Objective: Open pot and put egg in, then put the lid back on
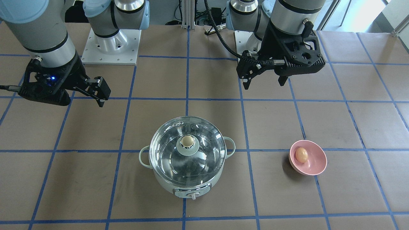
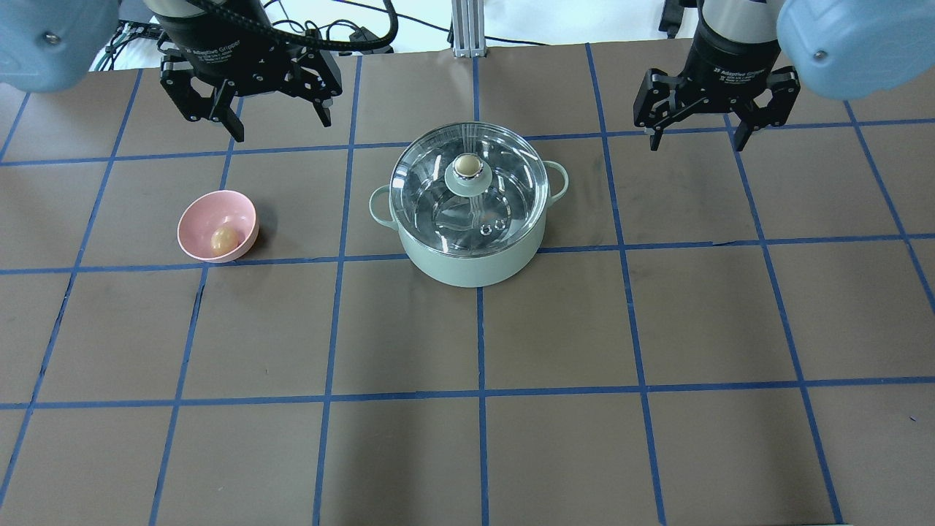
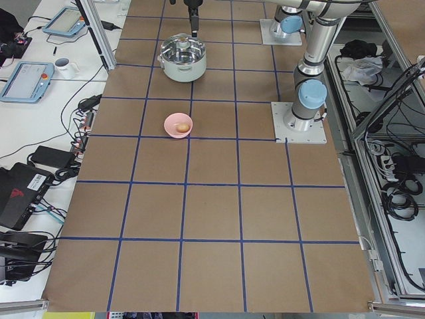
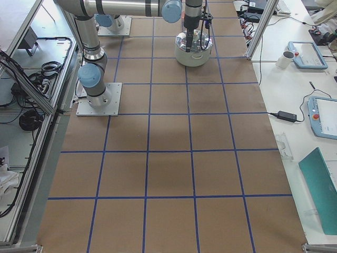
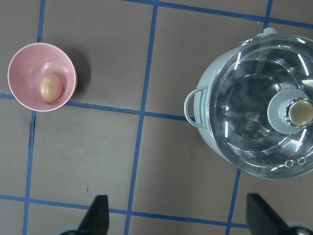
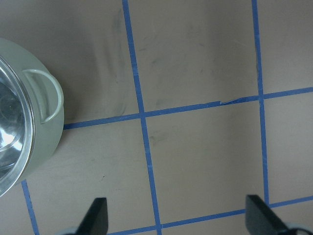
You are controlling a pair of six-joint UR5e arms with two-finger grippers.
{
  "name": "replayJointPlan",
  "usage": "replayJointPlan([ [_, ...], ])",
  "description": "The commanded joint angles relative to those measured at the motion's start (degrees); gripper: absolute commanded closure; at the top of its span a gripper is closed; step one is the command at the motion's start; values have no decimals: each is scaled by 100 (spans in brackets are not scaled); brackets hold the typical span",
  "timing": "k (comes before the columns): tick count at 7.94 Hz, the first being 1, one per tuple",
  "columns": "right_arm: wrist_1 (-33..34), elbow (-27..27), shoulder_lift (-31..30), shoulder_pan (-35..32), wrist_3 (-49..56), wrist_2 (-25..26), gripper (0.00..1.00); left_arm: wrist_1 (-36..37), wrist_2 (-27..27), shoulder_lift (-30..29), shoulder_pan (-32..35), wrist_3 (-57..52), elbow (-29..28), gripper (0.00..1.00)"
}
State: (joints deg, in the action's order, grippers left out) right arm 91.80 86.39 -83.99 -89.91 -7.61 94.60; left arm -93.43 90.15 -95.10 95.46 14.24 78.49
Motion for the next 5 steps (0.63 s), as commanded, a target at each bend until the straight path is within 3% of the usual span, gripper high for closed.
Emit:
replayJointPlan([
  [1,-12,0,5,0,5,-47,0,9,-6,0,-18,0,0,0],
  [5,31,0,31,0,23,-29,0,52,-50,-35,-158,-97,0,0],
])
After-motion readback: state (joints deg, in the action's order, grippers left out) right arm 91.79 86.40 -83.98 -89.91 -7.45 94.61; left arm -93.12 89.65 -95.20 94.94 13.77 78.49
